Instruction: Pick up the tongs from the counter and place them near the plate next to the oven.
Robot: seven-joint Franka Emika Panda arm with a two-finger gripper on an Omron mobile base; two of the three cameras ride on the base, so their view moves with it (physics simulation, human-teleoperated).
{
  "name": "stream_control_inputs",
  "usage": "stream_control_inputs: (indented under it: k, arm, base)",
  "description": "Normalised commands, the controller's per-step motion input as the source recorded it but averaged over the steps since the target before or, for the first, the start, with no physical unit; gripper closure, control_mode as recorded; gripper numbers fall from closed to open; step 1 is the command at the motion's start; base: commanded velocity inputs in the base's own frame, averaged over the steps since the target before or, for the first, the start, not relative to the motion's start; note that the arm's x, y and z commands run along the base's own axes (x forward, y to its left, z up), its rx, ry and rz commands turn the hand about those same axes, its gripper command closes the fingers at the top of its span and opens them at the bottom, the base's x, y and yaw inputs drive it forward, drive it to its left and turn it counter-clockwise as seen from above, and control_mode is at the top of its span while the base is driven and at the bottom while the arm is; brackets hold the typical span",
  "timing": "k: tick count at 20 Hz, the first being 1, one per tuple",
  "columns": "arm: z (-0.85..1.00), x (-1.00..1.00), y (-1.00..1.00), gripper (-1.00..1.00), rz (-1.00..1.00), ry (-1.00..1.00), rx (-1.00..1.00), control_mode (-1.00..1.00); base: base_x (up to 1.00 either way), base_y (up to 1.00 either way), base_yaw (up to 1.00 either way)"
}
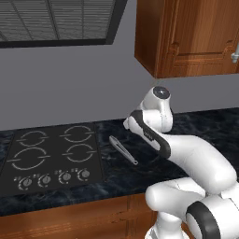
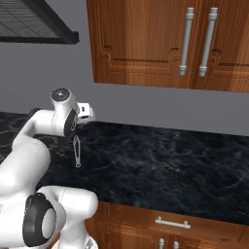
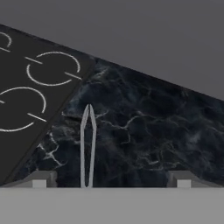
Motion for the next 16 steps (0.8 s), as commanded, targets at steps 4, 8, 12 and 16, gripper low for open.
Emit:
stream_control_inputs:
  k: [4, 8, 12, 16]
  arm:
    - [-0.24, 0.17, 0.26, -1.00, -0.08, 0.28, -0.01, -1.00]
    - [-0.28, -0.01, 0.27, -1.00, -0.14, 0.25, -0.01, -1.00]
    - [-0.40, -0.05, 0.16, -1.00, -0.13, 0.08, -0.01, -1.00]
    - [-0.57, -0.03, 0.19, -1.00, -0.07, -0.01, -0.03, -1.00]
  base:
    - [0.00, 0.00, 0.00]
    - [0.00, 0.00, 0.00]
    - [0.00, 0.00, 0.00]
    - [0.00, 0.00, 0.00]
